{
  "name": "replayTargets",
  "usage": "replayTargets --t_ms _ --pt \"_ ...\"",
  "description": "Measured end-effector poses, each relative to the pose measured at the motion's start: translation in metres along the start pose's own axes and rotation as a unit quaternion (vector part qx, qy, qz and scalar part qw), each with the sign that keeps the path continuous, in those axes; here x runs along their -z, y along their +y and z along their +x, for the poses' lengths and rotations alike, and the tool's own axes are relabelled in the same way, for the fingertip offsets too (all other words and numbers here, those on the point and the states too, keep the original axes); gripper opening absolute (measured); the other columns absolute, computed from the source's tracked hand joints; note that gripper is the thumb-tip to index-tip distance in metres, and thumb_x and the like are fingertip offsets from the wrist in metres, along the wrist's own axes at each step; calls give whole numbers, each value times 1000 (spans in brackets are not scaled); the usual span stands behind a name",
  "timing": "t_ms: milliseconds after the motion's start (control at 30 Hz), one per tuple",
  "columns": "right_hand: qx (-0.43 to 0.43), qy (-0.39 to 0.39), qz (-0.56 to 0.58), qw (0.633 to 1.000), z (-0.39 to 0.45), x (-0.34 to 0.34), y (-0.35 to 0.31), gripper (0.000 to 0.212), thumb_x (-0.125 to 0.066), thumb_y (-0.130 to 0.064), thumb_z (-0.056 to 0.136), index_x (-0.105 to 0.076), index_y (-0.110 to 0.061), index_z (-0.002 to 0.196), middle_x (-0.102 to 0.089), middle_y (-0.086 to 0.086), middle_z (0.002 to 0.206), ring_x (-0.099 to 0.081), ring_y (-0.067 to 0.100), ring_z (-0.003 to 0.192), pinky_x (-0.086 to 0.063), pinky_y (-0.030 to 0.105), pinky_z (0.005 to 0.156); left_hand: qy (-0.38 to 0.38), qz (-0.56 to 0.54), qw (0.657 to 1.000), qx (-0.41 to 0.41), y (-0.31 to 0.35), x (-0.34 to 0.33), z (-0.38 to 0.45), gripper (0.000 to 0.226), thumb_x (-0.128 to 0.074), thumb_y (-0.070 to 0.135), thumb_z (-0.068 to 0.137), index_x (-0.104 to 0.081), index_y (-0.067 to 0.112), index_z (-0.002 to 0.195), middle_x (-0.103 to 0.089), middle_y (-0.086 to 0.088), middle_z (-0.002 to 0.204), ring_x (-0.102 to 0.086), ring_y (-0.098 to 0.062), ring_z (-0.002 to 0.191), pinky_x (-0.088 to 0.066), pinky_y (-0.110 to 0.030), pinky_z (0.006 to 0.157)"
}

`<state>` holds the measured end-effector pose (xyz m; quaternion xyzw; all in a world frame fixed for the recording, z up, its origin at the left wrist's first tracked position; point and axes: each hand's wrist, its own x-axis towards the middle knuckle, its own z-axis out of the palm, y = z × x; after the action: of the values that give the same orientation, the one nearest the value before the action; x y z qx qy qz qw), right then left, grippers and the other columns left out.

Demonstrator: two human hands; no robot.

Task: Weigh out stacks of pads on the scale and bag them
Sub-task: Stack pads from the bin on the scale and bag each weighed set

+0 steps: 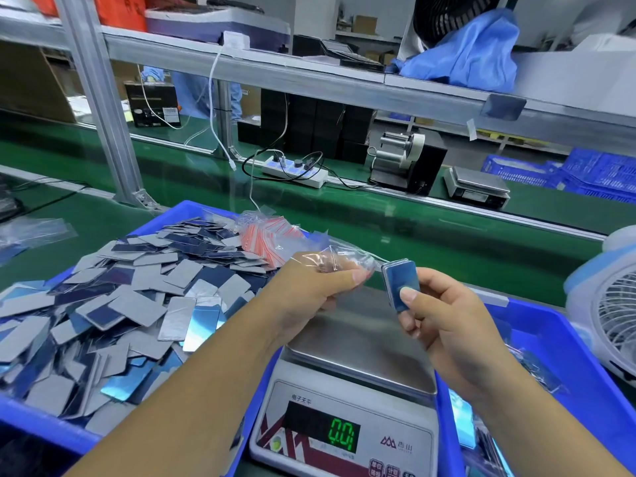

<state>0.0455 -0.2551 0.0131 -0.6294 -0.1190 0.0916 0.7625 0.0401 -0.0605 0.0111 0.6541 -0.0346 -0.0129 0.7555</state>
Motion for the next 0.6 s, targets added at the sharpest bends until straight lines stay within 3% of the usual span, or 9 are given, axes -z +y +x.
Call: replayTargets --t_ms 167,267,333,433,533,600 --pt "3 -4 -18 1000 -1 1 1 33 -67 -10 74 -68 -5 107 -64 3 78 -47 14 52 -40 21 47 -15 -17 1000 12 0 0 0 34 -67 -2 89 -77 22 67 -60 0 63 -43 -7 52 -27 -19 51" --pt "3 -10 -38 999 -2 0 2 28 -73 -8 74 -72 -11 102 -65 2 79 -48 16 54 -41 22 48 8 -3 1000 13 -2 -4 1 35 -75 15 86 -58 19 56 -46 4 53 -34 -9 47 -26 -18 45" --pt "11 -15 -56 998 -3 -1 3 28 -76 -7 71 -75 -19 96 -66 -2 77 -48 15 52 -41 23 49 48 3 998 31 -2 -7 3 42 -84 37 73 -49 17 62 -34 3 53 -25 -13 49 -20 -22 44" --pt "36 -14 -77 996 -5 -4 4 26 -69 -15 73 -75 -31 92 -67 -6 76 -48 14 51 -41 23 49 70 -1 997 32 -1 -11 3 53 -87 54 64 -55 12 70 -35 1 54 -23 -15 51 -17 -24 46" --pt "60 -15 -91 994 -7 -6 4 25 -68 -15 74 -74 -28 95 -67 -5 77 -47 16 51 -41 22 49 77 -44 995 33 0 -12 3 39 -76 58 63 -66 21 55 -43 8 50 -28 -8 45 -22 -19 40" --pt "72 -15 -105 992 -8 -8 4 24 -67 -15 75 -73 -27 95 -67 -4 75 -48 14 51 -42 21 49 75 -56 995 30 -1 -11 4 35 -76 53 70 -65 21 62 -42 7 53 -26 -9 46 -21 -20 42"
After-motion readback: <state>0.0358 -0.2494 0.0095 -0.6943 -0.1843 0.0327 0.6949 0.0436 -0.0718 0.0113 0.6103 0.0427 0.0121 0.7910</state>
